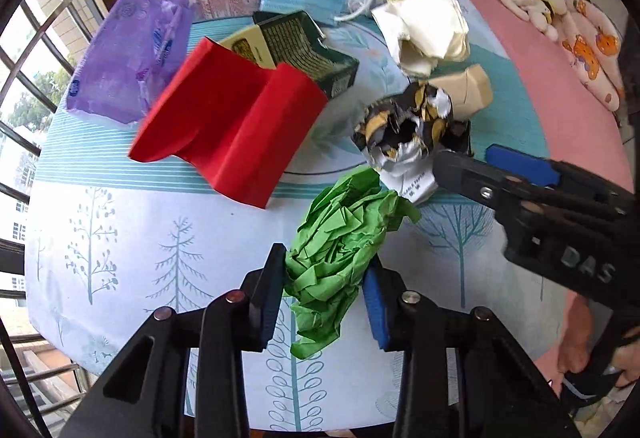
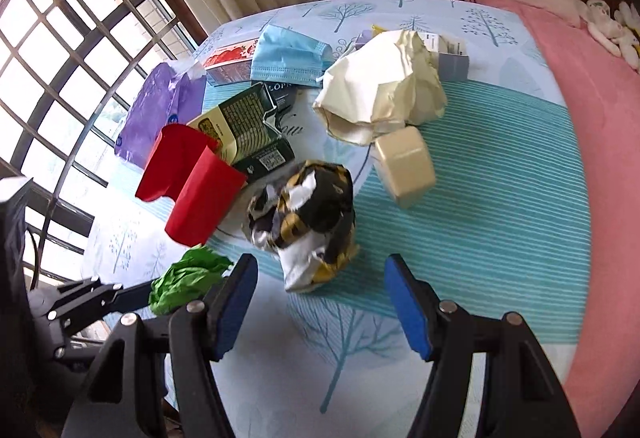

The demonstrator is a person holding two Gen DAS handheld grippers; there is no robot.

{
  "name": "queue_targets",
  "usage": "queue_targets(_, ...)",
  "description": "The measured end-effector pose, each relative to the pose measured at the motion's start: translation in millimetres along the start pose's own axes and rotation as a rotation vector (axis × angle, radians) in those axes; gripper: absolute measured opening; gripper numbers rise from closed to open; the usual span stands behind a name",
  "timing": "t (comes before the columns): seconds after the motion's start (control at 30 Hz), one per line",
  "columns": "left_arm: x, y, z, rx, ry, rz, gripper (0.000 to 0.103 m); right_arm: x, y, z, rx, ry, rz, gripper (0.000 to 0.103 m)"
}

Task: Collect trash
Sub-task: 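Grasp the green crumpled paper with the left tool while the right tool grasps the black-gold foil wrapper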

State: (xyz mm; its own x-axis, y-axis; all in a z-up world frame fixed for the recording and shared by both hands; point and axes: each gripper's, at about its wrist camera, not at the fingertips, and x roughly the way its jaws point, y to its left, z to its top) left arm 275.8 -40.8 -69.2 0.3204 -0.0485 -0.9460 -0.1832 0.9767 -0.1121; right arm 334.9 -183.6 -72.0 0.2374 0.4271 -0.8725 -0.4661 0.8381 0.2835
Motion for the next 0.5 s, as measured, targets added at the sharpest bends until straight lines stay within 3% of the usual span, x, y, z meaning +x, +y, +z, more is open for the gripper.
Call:
queue_targets(0.33,-36,35,2,-0.101,-0.051,-0.009,0.035,34,-6,19,0.102,0.053,0.055,0.064)
queue_targets(0.4,-42,34,-1,-0.109,-0.055,-0.003,0.035,36,-5,18,0.105,0.05,0.075,0.051)
queue_targets(0.5,-43,43,3,-0.118,-0.06,0.001,0.035,33,1,16,0.07,0.033,0.055,0.041)
